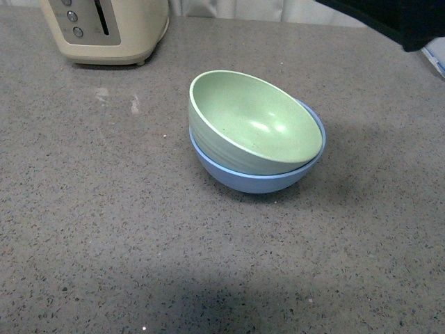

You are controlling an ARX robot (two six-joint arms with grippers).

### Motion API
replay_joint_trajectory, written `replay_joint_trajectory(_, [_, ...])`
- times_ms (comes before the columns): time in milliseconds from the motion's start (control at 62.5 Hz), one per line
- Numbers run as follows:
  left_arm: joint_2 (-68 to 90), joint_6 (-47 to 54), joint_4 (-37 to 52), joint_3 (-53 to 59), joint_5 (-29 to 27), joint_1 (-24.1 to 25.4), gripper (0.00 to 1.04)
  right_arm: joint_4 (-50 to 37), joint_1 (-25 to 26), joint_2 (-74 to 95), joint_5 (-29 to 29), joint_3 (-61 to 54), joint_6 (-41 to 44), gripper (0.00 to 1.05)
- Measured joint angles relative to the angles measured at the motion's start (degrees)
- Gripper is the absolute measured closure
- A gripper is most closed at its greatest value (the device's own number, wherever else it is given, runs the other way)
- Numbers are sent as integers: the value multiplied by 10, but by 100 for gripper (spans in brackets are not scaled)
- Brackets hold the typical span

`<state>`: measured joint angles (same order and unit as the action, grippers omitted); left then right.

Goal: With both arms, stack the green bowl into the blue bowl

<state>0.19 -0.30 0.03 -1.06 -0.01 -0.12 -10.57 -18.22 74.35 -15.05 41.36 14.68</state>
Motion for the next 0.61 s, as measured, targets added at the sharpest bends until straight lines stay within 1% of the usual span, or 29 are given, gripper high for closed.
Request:
replay_joint_trajectory(32, [0, 0, 0, 0, 0, 0, 6, -8, 7, -15, 15, -16, -11, 8])
replay_joint_trajectory(96, [0, 0, 0, 0, 0, 0, 6, -25, 18, -45, 48, -48, -27, 10])
replay_joint_trajectory(240, [0, 0, 0, 0, 0, 0, 6, -33, 41, -121, 142, -117, -70, 9])
replay_joint_trajectory(320, [0, 0, 0, 0, 0, 0, 6, -29, 57, -175, 169, -160, -115, 9])
replay_joint_trajectory(416, [0, 0, 0, 0, 0, 0, 6, -35, 67, -221, 183, -197, -141, 9])
replay_joint_trajectory(448, [0, 0, 0, 0, 0, 0, 6, -75, 66, -223, 208, -217, -141, 13])
replay_joint_trajectory(480, [0, 0, 0, 0, 0, 0, 6, -152, 67, -230, 245, -249, -141, 20])
replay_joint_trajectory(528, [0, 0, 0, 0, 0, 0, 6, -235, 74, -240, 251, -283, -141, 30])
replay_joint_trajectory(544, [0, 0, 0, 0, 0, 0, 6, -249, 78, -244, 250, -292, -141, 34])
replay_joint_trajectory(608, [0, 0, 0, 0, 0, 0, 6, -259, 87, -264, 242, -308, -141, 45])
